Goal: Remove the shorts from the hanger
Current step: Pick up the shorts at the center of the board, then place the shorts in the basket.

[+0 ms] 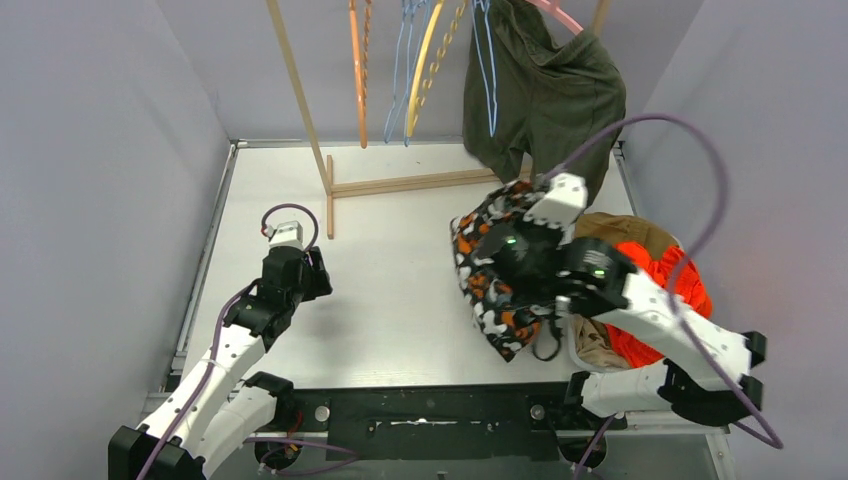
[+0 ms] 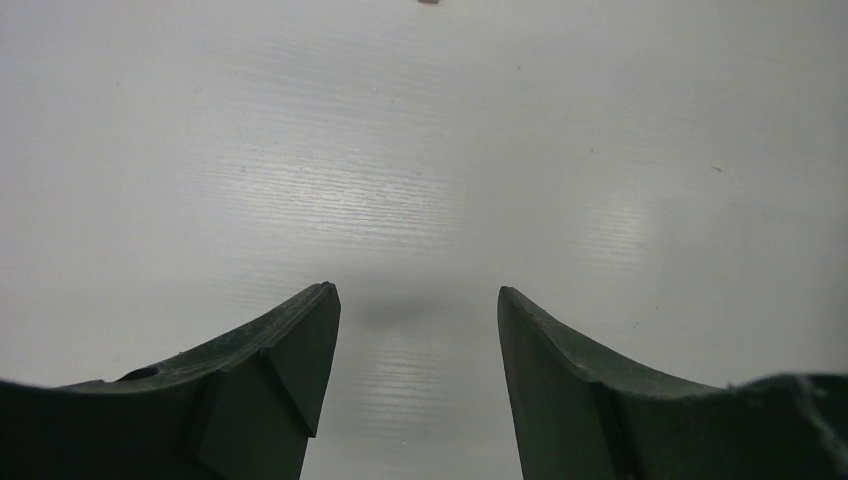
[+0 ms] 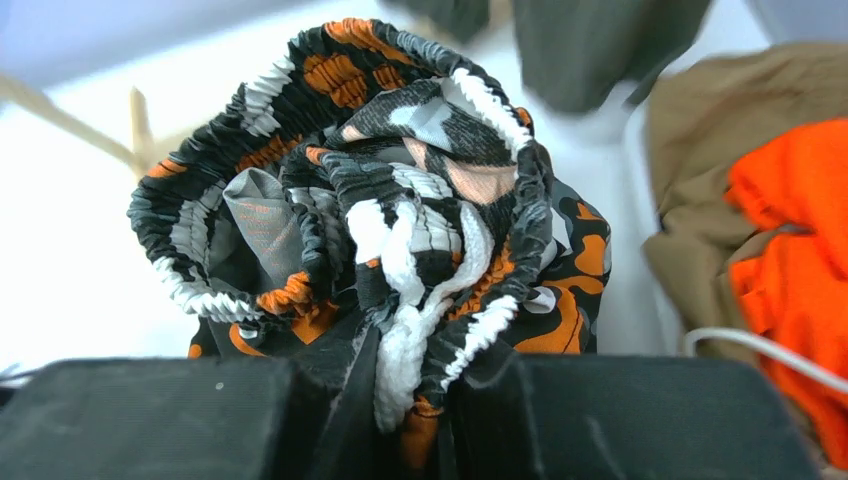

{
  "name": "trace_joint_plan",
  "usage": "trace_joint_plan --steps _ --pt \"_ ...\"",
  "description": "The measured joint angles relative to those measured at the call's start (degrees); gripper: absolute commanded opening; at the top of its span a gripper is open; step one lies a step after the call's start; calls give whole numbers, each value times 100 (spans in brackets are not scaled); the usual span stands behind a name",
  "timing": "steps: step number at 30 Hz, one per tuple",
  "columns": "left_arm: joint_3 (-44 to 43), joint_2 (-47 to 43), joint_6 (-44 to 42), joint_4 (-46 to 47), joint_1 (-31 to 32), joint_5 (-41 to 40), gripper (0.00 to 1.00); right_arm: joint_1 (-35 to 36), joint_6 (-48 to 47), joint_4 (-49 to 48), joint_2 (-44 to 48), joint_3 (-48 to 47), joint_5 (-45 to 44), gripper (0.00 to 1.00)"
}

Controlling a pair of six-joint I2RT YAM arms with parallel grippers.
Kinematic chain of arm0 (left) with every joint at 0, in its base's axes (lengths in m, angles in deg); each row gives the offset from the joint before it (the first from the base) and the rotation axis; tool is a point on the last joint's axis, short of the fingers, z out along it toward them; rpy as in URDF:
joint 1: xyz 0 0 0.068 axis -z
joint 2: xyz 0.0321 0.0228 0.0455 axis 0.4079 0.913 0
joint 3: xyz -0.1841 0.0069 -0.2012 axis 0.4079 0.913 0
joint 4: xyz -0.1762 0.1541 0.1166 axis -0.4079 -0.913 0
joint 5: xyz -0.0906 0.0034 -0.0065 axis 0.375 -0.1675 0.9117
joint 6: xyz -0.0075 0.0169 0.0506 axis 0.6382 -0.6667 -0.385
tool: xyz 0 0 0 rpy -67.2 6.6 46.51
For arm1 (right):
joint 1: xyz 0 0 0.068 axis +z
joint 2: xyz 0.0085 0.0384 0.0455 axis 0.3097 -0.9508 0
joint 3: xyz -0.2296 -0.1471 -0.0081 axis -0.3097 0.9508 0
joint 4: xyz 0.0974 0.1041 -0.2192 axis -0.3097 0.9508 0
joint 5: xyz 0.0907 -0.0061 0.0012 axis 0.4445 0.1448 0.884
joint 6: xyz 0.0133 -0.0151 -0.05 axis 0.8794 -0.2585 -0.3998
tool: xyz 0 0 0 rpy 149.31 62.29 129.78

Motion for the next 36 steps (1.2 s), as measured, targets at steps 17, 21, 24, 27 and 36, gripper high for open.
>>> trace_joint_plan --steps 17,21,24,27,36 --pt "0 0 0 0 0 -31 59 -1978 -5034 -2302 1102 -1683 -2588 0" --pt "0 -9 -4 0 0 -31 59 -1952 -6811 -4336 1617 -435 -3126 0" --pt "0 22 -4 2 0 -26 58 -1589 -7637 -6122 2498 1272 -3239 0" --pt "0 109 -2 -2 0 -24 59 -905 -8126 -9121 3460 3294 -3252 0" --pt "0 129 9 -2 0 -28 59 -743 -8625 -13328 3945 5488 -3252 0"
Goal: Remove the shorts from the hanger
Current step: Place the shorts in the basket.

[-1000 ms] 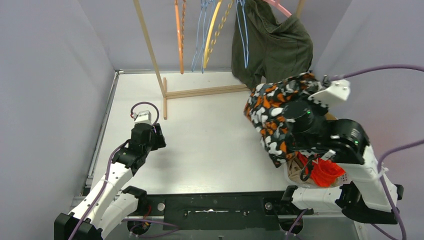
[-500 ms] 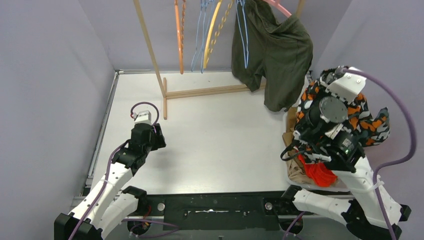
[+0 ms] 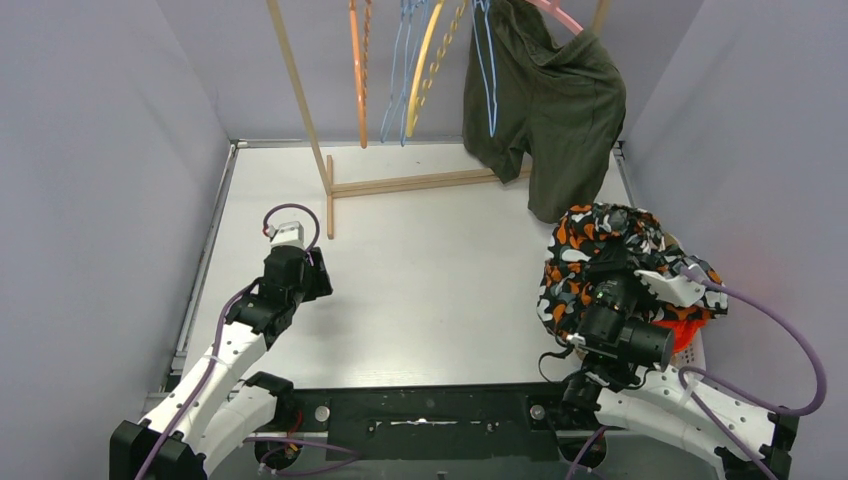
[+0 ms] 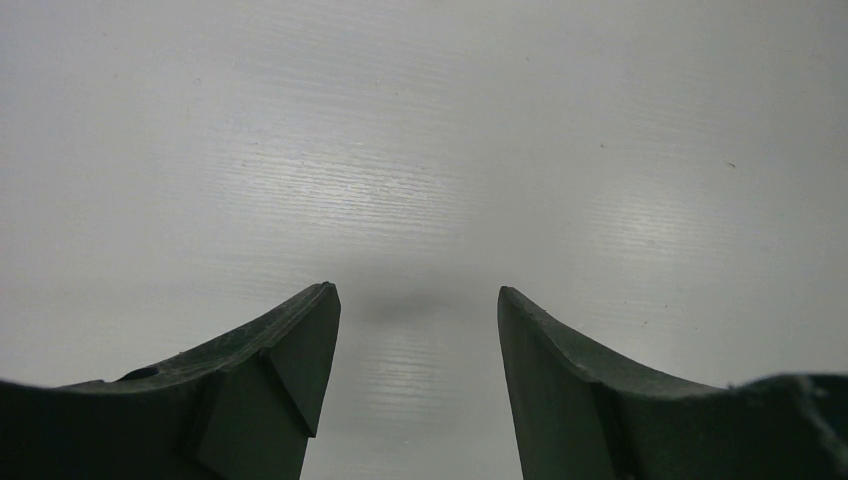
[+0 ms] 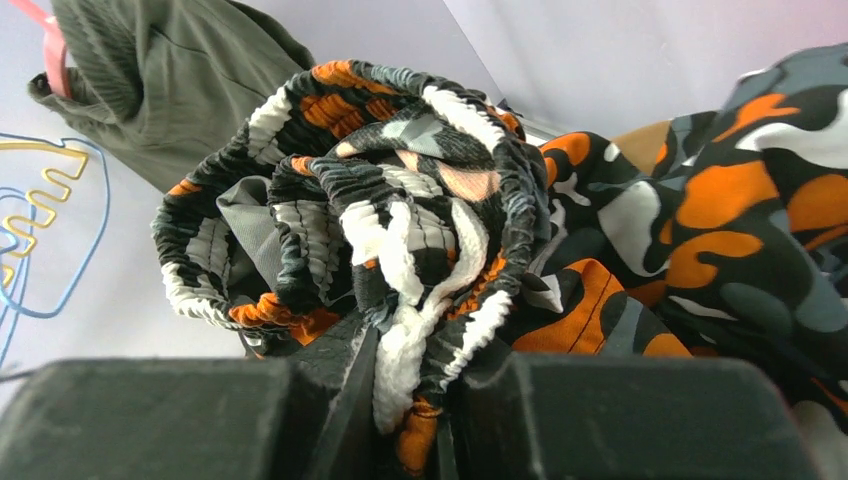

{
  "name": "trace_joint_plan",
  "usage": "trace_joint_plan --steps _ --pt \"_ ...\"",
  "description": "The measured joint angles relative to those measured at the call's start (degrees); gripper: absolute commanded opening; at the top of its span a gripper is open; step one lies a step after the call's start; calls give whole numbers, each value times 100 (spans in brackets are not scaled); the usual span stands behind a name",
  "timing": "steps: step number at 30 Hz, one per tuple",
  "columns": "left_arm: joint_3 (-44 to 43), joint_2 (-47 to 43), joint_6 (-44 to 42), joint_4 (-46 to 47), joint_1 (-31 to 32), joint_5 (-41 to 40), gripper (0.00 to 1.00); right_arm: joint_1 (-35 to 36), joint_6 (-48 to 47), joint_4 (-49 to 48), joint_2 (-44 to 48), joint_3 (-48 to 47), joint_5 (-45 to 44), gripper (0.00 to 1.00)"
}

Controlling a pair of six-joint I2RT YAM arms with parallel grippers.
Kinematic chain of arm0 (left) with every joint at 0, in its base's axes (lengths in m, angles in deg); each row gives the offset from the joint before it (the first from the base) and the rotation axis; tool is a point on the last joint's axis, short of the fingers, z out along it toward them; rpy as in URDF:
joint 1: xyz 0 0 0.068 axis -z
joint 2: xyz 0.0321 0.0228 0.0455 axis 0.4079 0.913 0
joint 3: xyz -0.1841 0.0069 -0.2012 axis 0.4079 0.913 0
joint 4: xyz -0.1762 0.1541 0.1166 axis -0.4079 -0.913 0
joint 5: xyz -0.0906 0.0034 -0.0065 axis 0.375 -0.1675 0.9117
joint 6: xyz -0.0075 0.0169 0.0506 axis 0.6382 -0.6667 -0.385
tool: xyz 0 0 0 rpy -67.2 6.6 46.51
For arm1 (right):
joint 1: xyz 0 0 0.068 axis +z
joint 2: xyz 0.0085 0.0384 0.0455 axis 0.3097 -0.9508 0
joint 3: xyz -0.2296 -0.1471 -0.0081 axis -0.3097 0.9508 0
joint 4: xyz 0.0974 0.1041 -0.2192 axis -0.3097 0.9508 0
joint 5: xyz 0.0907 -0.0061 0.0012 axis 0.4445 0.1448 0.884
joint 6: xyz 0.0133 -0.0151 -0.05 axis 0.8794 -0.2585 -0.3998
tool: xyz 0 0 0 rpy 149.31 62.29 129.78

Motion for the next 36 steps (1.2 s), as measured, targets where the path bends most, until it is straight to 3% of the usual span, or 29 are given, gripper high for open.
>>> trace_joint_plan --steps 3,7,13,20,26,30,36 --pt "0 0 0 0 -4 7 59 -61 -50 -245 234 374 -2 0" --pt "0 20 0 0 -4 44 59 -39 -66 212 297 -9 0 0" --pt "0 63 0 0 -4 63 59 -120 -61 542 -1169 -1016 0 0" --pt "0 31 2 0 -4 66 59 -960 -127 -1735 -3353 -1078 0 0" --pt "0 31 0 0 -4 70 59 -1532 -140 -2356 -3871 -1700 0 0" --pt "0 28 0 0 -4 85 59 -1051 -144 -2573 -3709 -2605 7 0" --pt "0 9 0 0 -4 85 59 857 -127 -2752 -3108 -2332 4 0"
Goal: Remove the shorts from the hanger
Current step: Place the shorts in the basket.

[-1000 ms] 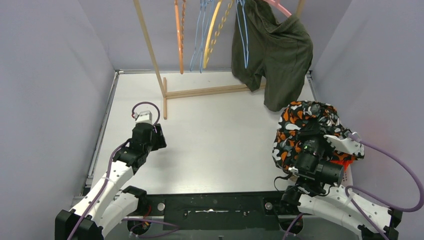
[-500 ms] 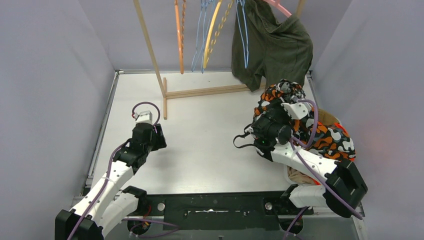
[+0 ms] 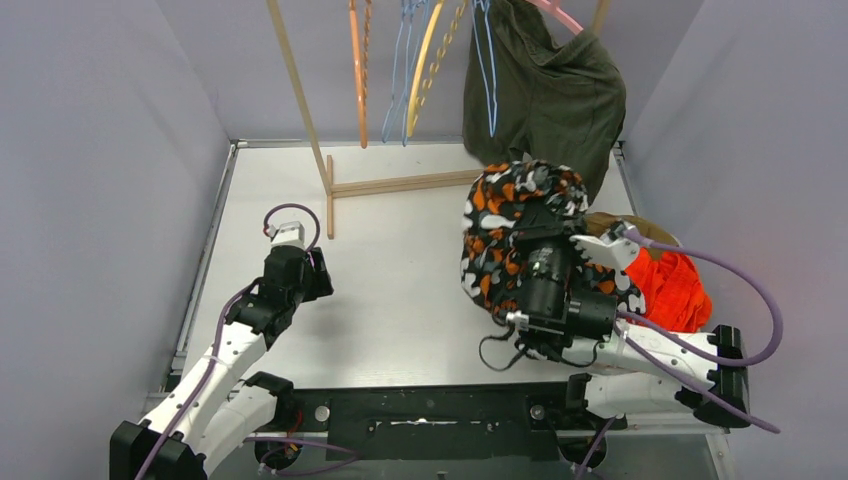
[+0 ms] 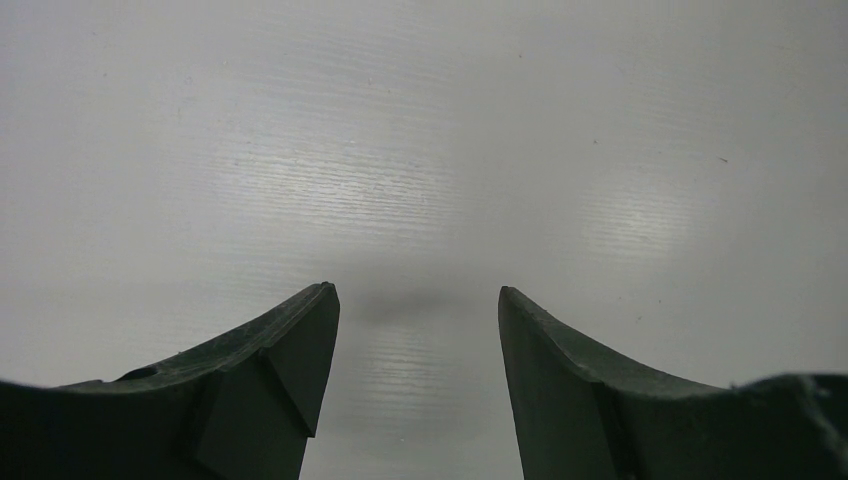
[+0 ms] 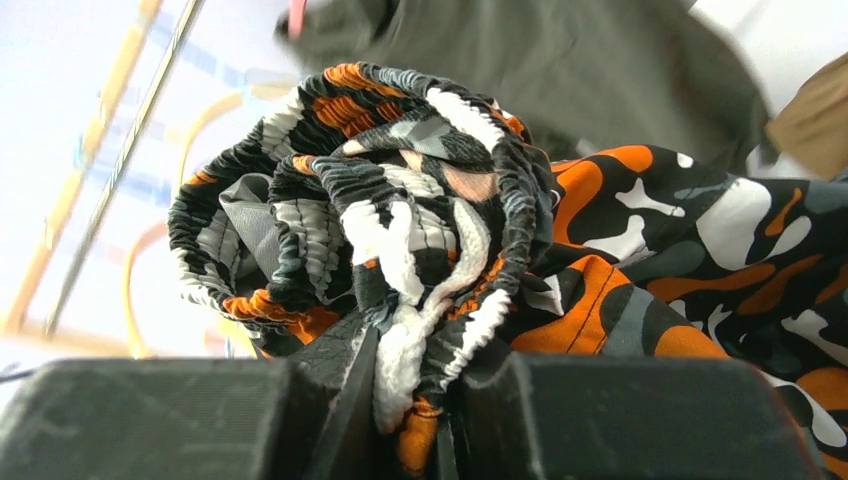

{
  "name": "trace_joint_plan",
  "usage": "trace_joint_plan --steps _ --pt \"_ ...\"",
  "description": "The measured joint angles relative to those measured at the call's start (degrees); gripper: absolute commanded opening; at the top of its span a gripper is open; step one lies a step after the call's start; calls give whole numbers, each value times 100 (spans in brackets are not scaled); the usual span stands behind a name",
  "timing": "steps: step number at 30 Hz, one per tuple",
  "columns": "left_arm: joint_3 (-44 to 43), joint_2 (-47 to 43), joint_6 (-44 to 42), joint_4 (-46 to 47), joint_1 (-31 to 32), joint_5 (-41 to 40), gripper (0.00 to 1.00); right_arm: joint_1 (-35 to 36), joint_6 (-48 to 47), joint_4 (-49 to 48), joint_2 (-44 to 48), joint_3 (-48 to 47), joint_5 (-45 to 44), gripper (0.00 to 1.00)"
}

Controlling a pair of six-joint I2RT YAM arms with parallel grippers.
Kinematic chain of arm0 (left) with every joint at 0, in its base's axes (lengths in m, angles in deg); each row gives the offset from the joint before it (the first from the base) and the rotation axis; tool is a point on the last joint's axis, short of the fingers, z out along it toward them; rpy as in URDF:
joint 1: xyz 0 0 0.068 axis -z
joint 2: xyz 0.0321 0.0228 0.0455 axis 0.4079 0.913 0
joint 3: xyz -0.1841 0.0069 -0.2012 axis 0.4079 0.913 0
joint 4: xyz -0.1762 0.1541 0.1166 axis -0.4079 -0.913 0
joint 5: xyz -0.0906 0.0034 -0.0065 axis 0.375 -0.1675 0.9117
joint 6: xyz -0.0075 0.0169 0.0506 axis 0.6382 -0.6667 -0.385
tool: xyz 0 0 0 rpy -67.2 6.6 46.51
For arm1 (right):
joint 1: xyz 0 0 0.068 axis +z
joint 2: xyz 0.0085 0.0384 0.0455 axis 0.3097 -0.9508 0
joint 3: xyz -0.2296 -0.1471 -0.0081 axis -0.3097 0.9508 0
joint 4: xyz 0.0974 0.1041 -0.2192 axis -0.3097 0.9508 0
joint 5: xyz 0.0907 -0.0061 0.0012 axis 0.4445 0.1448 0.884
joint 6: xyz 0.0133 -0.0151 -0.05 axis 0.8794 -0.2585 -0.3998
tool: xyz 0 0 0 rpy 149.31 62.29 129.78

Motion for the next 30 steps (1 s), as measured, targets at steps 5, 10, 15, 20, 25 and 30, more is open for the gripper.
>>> trace_joint_plan --steps 5,10,15,20,25,30 --pt "0 -28 0 2 0 0 59 1473 52 1469 369 588 26 0" --pt "0 -17 0 0 -2 0 59 992 133 7687 452 -1215 2006 0" --pt "0 -17 0 2 -2 2 59 -549 199 11381 662 -1945 3202 0" --pt "0 -4 0 2 -2 4 59 -2083 197 13953 708 -2402 3713 0" --pt "0 24 0 2 -4 22 59 -4266 201 14832 474 -3392 3945 0" --pt "0 24 0 2 -7 20 59 -6310 208 14810 382 -3554 4765 0"
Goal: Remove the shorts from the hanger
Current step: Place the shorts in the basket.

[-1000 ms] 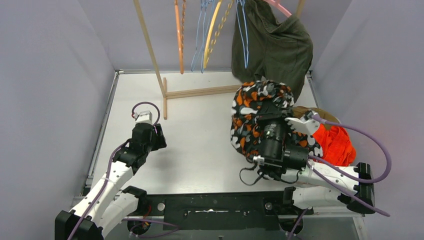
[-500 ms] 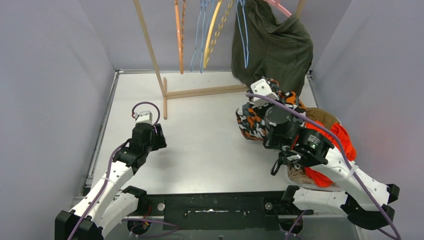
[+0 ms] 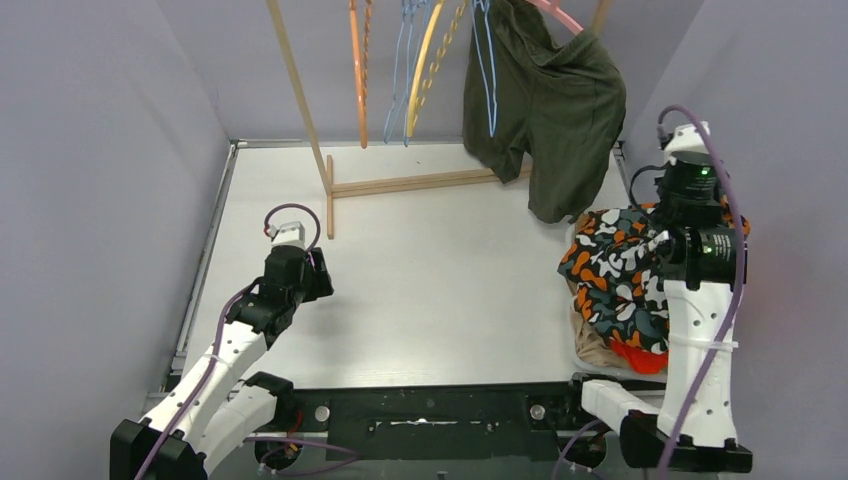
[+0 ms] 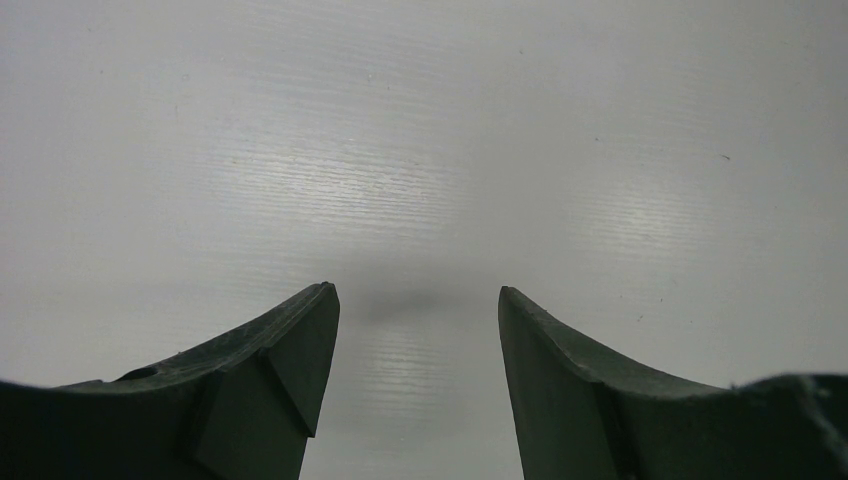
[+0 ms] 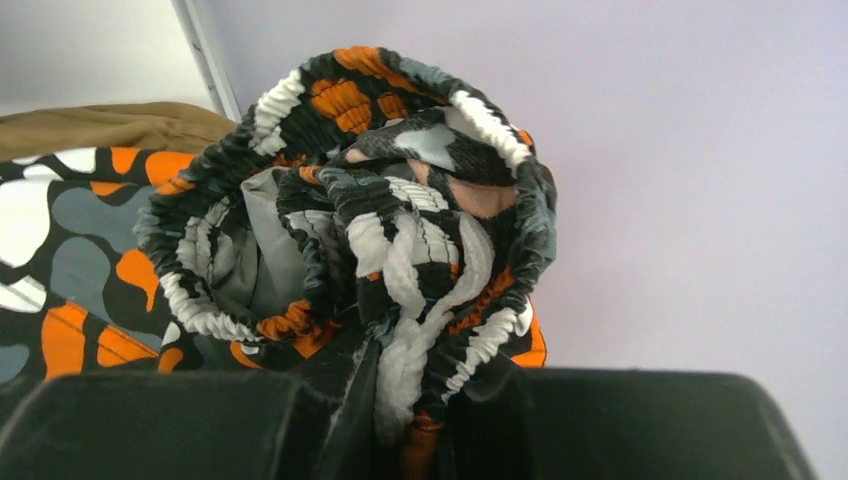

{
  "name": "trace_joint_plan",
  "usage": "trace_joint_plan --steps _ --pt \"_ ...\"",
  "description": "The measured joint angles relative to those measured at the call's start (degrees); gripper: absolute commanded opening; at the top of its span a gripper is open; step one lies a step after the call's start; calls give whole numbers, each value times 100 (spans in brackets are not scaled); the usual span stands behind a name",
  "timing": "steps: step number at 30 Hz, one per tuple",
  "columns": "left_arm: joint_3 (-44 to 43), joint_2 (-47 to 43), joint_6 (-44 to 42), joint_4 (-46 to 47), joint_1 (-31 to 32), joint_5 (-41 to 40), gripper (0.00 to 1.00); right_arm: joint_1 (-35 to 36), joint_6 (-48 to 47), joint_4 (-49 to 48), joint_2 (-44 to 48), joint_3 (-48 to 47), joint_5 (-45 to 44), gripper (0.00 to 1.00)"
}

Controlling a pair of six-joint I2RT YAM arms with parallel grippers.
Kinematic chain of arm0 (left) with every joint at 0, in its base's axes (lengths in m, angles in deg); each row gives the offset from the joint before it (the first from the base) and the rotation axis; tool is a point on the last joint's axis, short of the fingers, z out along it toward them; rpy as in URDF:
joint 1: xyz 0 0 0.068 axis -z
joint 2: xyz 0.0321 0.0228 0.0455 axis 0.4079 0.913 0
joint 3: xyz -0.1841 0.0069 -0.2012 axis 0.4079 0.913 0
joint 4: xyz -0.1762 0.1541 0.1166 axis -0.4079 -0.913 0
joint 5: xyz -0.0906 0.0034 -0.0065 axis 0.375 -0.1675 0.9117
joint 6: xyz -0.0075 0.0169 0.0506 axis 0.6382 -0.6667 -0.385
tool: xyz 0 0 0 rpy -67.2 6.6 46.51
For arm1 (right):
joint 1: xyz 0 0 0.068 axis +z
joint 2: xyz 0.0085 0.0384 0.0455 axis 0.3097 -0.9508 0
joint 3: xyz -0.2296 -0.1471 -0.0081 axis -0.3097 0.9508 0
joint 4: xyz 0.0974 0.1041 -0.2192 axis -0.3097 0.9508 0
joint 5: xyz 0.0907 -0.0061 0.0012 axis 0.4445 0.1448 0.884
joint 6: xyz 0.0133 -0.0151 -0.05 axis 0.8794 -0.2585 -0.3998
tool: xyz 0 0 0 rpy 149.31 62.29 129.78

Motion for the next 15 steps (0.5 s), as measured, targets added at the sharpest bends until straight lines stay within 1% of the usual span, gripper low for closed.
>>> trace_joint_plan --steps 2,3,6,9,11,13,15 --pt "0 0 0 0 0 2 59 -925 -7 -164 -74 133 595 0" --pt "0 0 0 0 0 2 59 -1305 -4 -343 -81 365 903 0" --pt "0 0 0 0 0 2 59 -2041 -17 -831 -59 1543 1615 0" --pt "0 0 0 0 0 0 59 -2522 -35 -1117 -245 2745 2583 0" --pt "0 0 -2 0 0 2 59 -2721 -42 -1231 -442 3353 3082 0" --pt "0 0 -2 0 0 2 59 -2758 -61 -1237 -535 3534 3285 0" --pt "0 0 -2 0 0 2 59 -2758 -61 -1193 -546 3421 3351 0"
